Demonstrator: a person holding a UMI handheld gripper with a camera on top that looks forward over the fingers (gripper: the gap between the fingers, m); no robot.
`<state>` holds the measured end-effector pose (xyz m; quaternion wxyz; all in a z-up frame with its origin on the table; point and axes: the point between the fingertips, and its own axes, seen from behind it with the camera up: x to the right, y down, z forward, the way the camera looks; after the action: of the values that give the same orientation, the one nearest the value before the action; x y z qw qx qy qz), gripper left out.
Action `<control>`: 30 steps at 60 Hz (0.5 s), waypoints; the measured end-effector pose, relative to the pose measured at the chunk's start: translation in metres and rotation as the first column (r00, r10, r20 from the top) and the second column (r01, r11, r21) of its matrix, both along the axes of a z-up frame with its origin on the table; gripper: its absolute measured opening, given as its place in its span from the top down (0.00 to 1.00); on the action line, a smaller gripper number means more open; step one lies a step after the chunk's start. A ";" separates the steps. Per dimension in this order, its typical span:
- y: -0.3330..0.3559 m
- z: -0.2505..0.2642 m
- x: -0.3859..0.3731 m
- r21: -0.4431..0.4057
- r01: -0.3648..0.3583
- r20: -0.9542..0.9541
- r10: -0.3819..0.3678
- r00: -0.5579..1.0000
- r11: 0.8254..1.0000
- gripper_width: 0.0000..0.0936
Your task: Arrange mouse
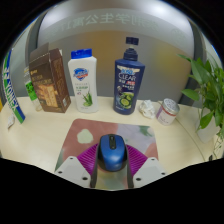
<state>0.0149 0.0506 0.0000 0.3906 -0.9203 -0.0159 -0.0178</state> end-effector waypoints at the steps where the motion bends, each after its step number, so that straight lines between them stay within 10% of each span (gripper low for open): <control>1: 0.000 -0.003 -0.002 -0.006 -0.001 -0.008 0.001 1.000 1.000 0.54; 10: -0.007 -0.010 -0.004 -0.029 -0.013 -0.008 0.013 1.000 1.000 0.40; 16: -0.019 -0.002 -0.015 -0.036 -0.031 -0.019 0.031 0.999 0.999 0.08; 30: -0.071 0.064 -0.025 0.045 0.000 0.020 -0.001 1.000 0.999 0.09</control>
<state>-0.0104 -0.0200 0.0641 0.4109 -0.9111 -0.0193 -0.0275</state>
